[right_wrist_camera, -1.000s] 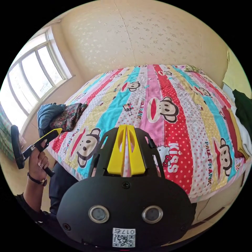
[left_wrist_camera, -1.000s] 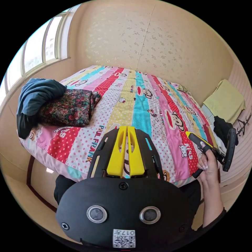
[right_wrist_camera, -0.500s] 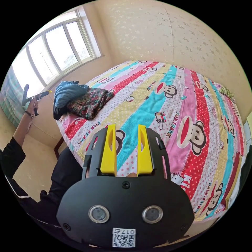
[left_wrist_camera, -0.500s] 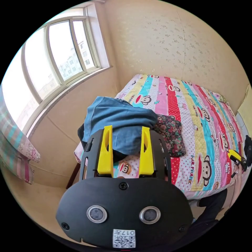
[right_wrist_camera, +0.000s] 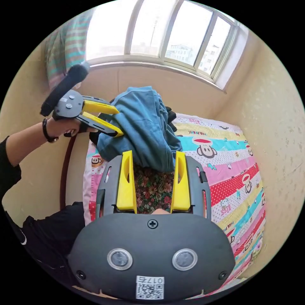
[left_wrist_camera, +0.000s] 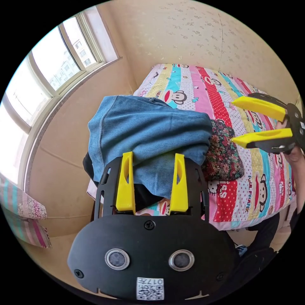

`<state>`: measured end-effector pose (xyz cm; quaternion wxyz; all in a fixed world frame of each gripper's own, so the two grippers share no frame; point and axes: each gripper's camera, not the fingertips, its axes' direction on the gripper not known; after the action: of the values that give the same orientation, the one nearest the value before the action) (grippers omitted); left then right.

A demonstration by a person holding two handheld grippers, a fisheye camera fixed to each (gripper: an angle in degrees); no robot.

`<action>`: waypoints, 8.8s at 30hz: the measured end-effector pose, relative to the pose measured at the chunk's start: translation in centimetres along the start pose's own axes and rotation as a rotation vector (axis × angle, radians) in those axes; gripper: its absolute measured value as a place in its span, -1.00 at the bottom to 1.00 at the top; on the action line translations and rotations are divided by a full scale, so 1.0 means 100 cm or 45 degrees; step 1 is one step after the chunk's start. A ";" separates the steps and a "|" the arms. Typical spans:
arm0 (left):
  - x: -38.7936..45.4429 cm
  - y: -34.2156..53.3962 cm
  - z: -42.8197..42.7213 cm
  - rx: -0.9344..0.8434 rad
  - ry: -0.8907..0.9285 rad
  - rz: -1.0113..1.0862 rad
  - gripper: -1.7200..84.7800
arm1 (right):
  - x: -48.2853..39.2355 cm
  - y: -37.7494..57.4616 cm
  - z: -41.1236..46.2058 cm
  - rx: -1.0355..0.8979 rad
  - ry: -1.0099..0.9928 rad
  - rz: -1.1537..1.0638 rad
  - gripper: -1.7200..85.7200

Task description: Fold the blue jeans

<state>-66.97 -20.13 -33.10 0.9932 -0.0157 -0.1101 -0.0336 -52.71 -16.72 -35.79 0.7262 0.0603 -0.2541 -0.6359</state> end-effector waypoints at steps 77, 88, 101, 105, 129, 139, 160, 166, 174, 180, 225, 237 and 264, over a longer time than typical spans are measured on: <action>0.393 0.048 -0.094 0.361 1.125 0.558 -0.59 | 0.157 0.689 -0.428 0.891 -0.238 0.441 -0.87; 0.520 0.084 -0.159 0.514 1.034 0.613 -0.50 | 0.069 0.659 -0.408 0.362 -0.009 0.602 -0.87; 0.482 0.077 -0.144 0.447 0.952 0.242 -0.85 | 0.021 0.681 -0.449 0.443 0.268 0.523 -0.77; 0.434 0.062 -0.189 0.595 1.250 0.548 -0.87 | 0.046 0.744 -0.474 0.483 0.289 0.553 -0.75; 0.343 -0.046 -0.340 0.628 1.208 0.920 -0.76 | 0.123 0.761 -0.611 1.099 -0.090 0.459 -0.85; 0.402 -0.015 -0.218 0.506 1.440 0.836 -0.57 | 0.104 0.655 -0.651 0.586 0.361 0.563 -0.85; 0.462 -0.053 -0.211 0.538 1.505 0.812 -0.84 | 0.105 0.623 -0.546 0.410 0.143 0.261 -0.82; 0.446 -0.059 -0.180 0.496 1.630 0.714 -0.92 | 0.131 0.668 -0.533 0.574 0.026 0.416 -0.78; 0.416 -0.067 -0.174 0.612 1.752 0.607 -0.93 | 0.137 0.769 -0.460 0.744 -0.203 0.595 -0.60; 0.405 -0.063 -0.180 0.730 1.765 0.625 -0.92 | 0.138 0.820 -0.368 0.878 -0.577 0.829 -0.52; 0.526 0.008 -0.166 0.729 1.351 0.798 -0.89 | 0.034 0.797 -0.501 0.902 0.110 0.515 -0.79; 0.498 0.036 -0.180 0.731 1.273 0.697 -0.93 | -0.050 0.871 -0.438 1.051 0.100 0.903 -0.63; 0.306 0.173 -0.564 1.773 0.499 0.539 -0.90 | -0.187 0.591 -0.890 0.752 1.438 0.683 -0.89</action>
<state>-23.72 -7.03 -81.77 0.7603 0.6012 0.0783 0.2332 38.56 -8.95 -93.83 0.8327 0.5125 -0.0054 -0.2096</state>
